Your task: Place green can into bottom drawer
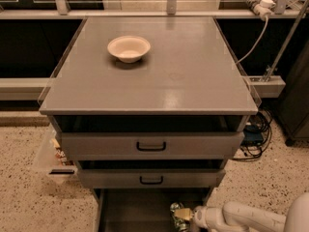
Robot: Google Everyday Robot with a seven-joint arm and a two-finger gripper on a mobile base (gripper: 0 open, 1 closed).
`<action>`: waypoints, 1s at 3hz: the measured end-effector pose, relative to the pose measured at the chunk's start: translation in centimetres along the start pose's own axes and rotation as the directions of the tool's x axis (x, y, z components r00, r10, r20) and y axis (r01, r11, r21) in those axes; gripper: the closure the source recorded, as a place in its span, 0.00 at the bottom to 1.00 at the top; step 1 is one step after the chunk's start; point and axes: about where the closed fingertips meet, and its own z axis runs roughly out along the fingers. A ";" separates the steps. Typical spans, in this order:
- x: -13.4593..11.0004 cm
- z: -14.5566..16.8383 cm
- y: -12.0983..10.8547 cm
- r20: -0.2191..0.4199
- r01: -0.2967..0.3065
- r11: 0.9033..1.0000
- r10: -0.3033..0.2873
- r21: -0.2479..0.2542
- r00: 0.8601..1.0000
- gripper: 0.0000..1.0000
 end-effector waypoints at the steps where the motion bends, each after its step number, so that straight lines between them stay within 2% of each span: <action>1: 0.0 0.0 0.0 0.000 0.000 1.000 0.000 0.000 1.000 0.59; 3: 0.0 0.0 0.0 0.000 0.000 1.000 0.000 0.000 1.000 0.12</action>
Offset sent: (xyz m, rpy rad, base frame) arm 0.0000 0.0000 0.0000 0.0000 0.0000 0.0000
